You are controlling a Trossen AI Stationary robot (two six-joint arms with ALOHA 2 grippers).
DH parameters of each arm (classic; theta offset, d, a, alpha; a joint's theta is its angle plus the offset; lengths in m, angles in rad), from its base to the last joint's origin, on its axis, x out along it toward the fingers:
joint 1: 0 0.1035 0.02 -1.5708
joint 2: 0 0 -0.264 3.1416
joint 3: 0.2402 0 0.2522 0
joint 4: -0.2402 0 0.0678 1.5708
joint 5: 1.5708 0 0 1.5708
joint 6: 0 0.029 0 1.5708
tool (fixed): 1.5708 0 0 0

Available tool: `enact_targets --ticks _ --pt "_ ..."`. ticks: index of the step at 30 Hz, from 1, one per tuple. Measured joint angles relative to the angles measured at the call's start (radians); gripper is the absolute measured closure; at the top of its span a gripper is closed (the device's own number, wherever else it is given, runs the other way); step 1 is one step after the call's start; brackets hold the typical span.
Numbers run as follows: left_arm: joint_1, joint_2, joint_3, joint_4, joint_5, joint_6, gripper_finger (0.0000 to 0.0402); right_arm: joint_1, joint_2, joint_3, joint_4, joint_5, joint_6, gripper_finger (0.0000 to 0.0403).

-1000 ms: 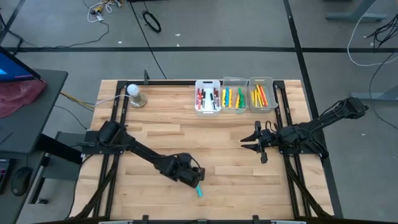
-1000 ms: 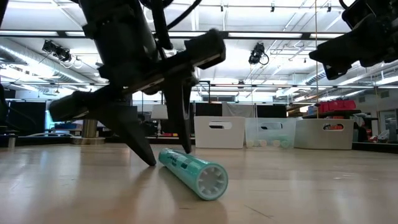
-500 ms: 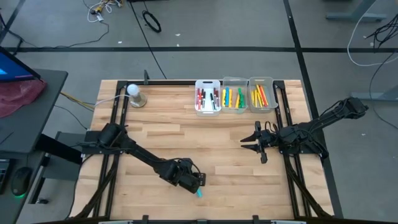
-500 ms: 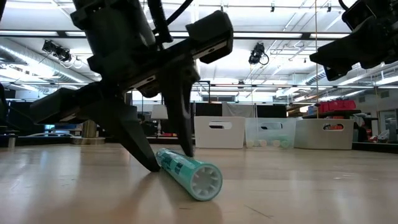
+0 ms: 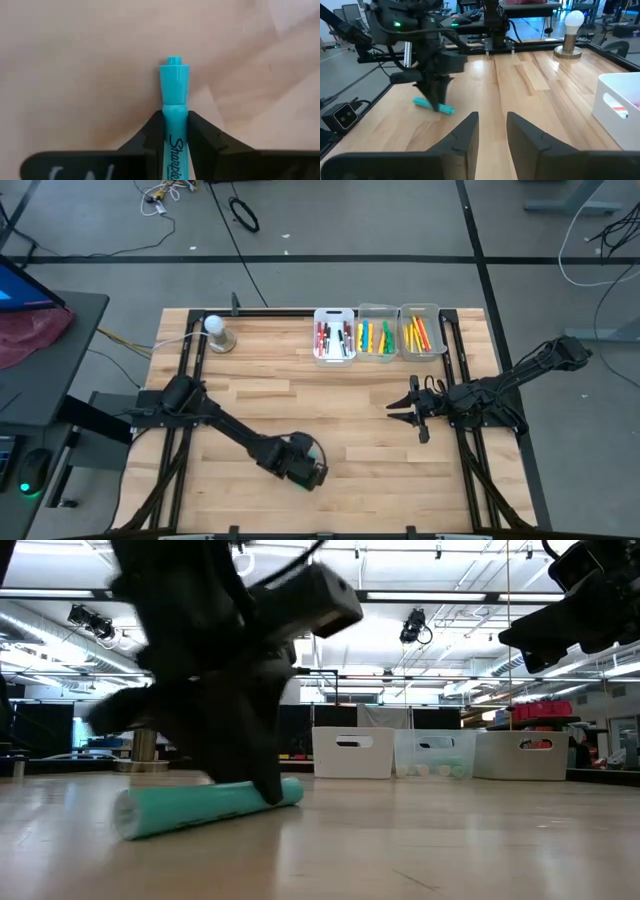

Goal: Pick & Place Markers
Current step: Put the light blue highlighter pen into the transparent bin

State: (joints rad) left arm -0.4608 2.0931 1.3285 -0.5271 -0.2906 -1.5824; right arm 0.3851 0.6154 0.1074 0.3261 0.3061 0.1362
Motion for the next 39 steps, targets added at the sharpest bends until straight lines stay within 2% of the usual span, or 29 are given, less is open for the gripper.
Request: enact_targets --ticks 5,9,10,13,16,19,24,28,32,36,39 --pt "0.09 -0.015 -0.01 -0.028 -0.101 0.196 0.0338 0.0 0.01 0.0 -0.002 0.002 0.004 0.0302" --pt "0.181 -0.051 -0.019 0.043 -0.174 0.454 0.0338 0.0 0.039 0.0 -0.031 0.009 0.018 0.0302" --pt "0.204 -0.058 -0.021 0.089 -0.184 0.541 0.0339 0.0 0.047 0.0 -0.038 0.011 0.027 0.0302" --pt "0.267 -0.072 -0.014 0.365 -0.184 0.831 0.0339 -0.007 0.083 0.0 -0.042 0.041 0.051 0.0302" --pt "0.31 -0.062 -0.013 0.672 -0.073 1.121 0.0339 -0.029 0.116 0.0 -0.017 0.07 0.11 0.0298" --pt "0.331 -0.057 -0.014 0.862 0.022 1.28 0.0339 -0.047 0.143 0.0 0.047 0.072 0.145 0.0273" --pt "0.335 -0.059 -0.012 0.978 0.054 1.377 0.0339 -0.048 0.171 0.0 0.268 0.079 0.055 0.0204" --pt "0.318 -0.059 -0.011 1.028 0.016 1.43 0.0339 -0.049 0.188 0.0 0.395 0.069 -0.047 0.0169" --pt "0.302 -0.06 -0.011 1.061 -0.021 1.464 0.0339 -0.049 0.19 0.0 0.386 0.047 -0.067 0.0175" --pt "0.299 -0.06 -0.011 1.056 -0.028 1.465 0.034 -0.049 0.191 0.0 0.365 0.036 -0.04 0.0205" --pt "0.299 -0.06 -0.011 1.066 -0.03 1.465 0.0339 -0.049 0.19 0.0 0.37 -0.013 -0.038 0.0229"
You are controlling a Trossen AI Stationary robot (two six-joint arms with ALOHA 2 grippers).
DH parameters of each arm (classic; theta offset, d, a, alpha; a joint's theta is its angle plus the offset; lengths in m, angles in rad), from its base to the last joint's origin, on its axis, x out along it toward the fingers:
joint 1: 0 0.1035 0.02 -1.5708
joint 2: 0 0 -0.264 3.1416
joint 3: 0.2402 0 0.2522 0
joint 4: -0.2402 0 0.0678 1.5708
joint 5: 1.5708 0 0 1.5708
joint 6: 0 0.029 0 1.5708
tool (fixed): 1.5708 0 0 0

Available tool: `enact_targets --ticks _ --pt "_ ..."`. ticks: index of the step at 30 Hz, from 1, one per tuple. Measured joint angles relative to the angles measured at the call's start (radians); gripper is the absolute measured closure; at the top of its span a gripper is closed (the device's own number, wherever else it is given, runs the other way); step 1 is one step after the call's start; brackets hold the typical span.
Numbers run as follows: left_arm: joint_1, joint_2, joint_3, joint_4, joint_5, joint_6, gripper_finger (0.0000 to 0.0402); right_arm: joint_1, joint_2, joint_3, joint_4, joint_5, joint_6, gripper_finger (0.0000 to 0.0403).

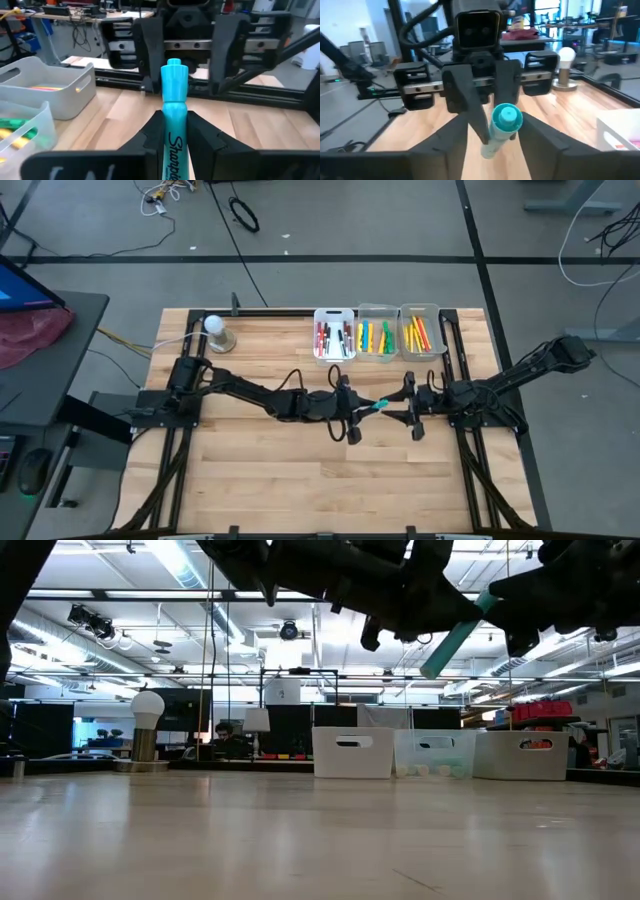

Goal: Pick & Place Markers
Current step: Put the light blue highlighter pen into the transparent bin

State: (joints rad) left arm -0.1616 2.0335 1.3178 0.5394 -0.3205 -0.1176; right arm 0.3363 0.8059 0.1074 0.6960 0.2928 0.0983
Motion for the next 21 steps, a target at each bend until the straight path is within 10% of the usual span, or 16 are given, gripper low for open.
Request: enact_targets --ticks 21 --pt "0.006 -0.003 0.002 0.036 0.01 -0.001 0.0325 0.0 0.0 0.0 0.033 -0.051 0.004 0.0327"
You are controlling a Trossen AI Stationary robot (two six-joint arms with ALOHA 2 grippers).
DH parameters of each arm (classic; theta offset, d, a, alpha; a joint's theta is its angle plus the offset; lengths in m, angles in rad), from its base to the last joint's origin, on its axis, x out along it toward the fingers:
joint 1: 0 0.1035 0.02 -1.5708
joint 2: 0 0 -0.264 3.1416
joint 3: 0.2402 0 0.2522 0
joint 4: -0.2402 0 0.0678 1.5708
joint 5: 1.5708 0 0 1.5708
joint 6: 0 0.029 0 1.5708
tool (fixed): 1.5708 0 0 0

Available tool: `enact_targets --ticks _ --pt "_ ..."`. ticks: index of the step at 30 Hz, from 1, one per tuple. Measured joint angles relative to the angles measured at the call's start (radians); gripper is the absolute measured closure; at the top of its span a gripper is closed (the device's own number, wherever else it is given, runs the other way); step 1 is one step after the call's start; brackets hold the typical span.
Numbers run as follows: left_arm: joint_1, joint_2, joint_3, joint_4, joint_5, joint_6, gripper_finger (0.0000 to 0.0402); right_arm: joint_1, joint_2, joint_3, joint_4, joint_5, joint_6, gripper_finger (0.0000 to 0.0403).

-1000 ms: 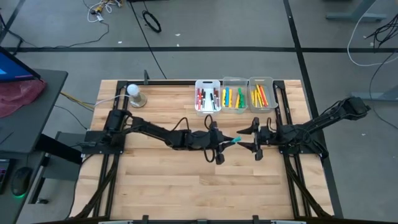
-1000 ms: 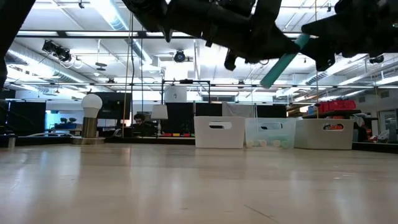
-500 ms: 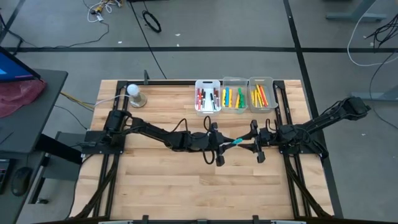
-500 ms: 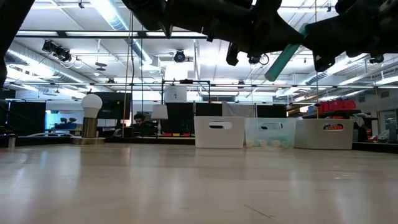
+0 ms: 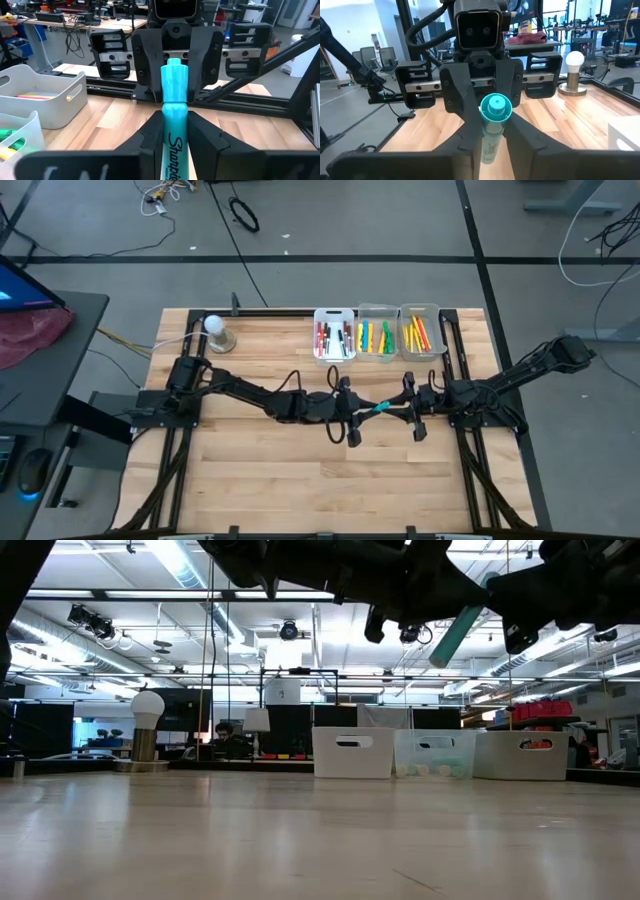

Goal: Pick & Place Markers
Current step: Put the light blue highlighter pen into the transparent bin

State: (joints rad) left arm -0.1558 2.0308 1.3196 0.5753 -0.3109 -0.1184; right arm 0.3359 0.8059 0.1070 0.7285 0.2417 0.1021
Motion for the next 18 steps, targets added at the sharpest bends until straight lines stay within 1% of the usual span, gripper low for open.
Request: enact_targets --ticks 3,7,9,18 --pt "0.001 -0.001 0.001 0.003 0.0 0.001 0.0328 0.0 0.0 0.0 0.021 -0.004 0.003 0.0303" --pt "0.001 -0.003 0.002 0.003 -0.003 0.0 0.0331 0.0 0.0 -0.001 0.038 -0.018 0.002 0.0258" --pt "0.002 -0.003 0.002 0.002 -0.004 0.0 0.033 0.001 0.001 -0.001 0.037 -0.018 -0.005 0.0243" --pt "0.002 -0.002 0.002 0.0 -0.004 0.0 0.0328 0.001 0.008 -0.001 0.047 -0.024 -0.006 0.0236"
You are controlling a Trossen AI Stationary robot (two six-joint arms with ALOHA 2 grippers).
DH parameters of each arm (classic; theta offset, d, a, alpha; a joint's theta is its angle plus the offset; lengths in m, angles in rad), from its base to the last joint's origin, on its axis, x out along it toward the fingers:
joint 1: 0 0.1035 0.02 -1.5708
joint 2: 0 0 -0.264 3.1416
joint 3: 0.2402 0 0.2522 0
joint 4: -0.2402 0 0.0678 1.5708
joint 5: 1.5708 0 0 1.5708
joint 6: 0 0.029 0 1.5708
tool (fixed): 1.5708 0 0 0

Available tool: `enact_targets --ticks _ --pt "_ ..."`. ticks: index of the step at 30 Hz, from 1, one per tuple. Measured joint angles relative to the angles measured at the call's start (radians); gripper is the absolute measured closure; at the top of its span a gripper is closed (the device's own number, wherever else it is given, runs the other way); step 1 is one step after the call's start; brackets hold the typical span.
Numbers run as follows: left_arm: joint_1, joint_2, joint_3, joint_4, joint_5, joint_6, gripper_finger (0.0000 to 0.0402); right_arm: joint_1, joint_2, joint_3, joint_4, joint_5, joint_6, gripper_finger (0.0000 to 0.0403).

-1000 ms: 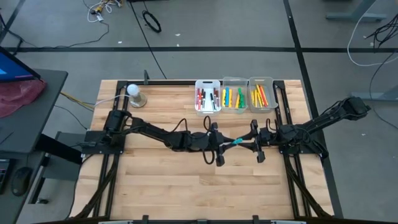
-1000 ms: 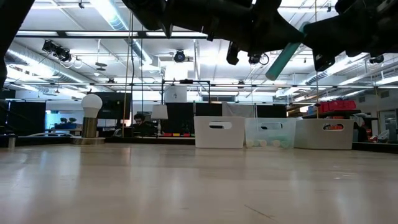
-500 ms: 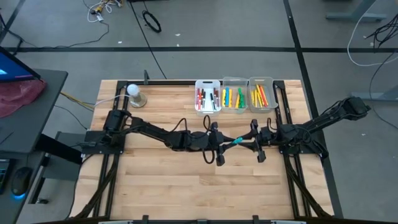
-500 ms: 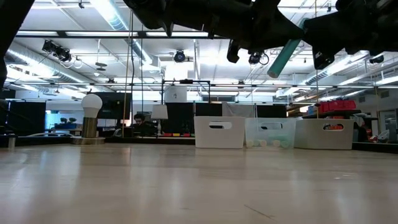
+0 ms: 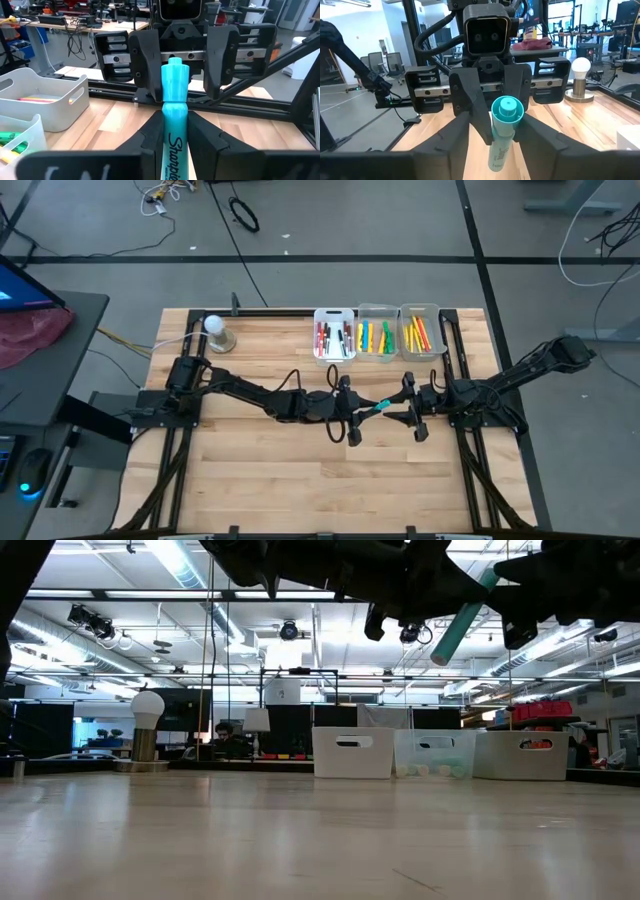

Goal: Pick & Place Markers
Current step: Put the light blue highlighter pen into the transparent bin

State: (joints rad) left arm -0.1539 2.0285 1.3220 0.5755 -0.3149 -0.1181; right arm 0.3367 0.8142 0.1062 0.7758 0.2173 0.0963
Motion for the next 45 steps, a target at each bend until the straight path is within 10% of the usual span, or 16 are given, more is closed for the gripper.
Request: enact_targets --ticks 12,29,39,45 --pt "0.0 0.002 -0.002 -0.001 -0.004 0.0 0.0328 0.001 0.051 0.0 0.09 0.026 -0.006 0.0216" --pt "0.006 0.004 -0.004 -0.011 -0.007 0.026 0.0276 0.002 0.082 0.005 0.071 0.084 -0.01 0.0363" --pt "0.024 -0.12 -0.002 -0.487 -0.185 -0.038 0.0139 -0.104 0.04 0.429 -0.851 0.407 -0.075 0.0363" --pt "0.009 -0.146 -0.002 -0.672 -0.314 -0.134 0.0139 -0.475 0.074 0.585 -0.996 0.294 -0.161 0.0363"
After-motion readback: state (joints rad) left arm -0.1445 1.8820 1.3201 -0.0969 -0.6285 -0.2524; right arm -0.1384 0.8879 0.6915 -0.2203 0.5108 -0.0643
